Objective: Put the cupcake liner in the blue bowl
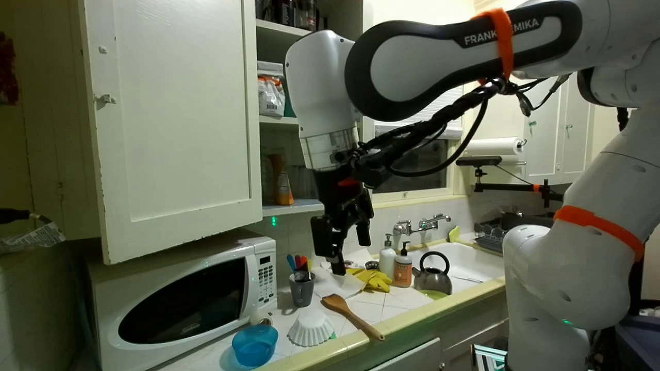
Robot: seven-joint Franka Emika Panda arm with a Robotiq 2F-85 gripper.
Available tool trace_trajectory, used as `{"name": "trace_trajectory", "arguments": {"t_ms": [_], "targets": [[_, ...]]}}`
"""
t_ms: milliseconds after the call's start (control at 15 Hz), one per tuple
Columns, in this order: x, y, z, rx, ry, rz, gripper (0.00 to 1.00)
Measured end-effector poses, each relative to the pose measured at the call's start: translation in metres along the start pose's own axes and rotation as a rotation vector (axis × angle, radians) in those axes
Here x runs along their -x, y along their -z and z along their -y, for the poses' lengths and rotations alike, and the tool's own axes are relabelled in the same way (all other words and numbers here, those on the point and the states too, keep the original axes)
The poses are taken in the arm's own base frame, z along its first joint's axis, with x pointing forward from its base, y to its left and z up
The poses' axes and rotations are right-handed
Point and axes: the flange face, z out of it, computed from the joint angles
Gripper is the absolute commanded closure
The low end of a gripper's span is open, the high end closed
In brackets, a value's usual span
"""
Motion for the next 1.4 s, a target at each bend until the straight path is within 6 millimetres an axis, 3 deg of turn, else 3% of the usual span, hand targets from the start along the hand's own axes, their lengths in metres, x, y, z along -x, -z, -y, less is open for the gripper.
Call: {"name": "trace_trajectory", "arguments": {"t_ms": [200, 400, 600, 867, 1000, 1400], "targets": [[-0.025, -0.002, -0.036, -0.064, -0.146, -0.011, 0.0], [-0.048, -0.015, -0.091, -0.132, -0.294, 0.003, 0.0], [-0.062, -0.032, -0.147, -0.203, -0.411, 0.019, 0.0], [-0.07, -0.059, -0.209, -0.285, -0.409, 0.036, 0.0], [-0.071, -0.062, -0.218, -0.291, -0.416, 0.041, 0.0], [-0.071, -0.058, -0.208, -0.275, -0.398, 0.032, 0.0]]}}
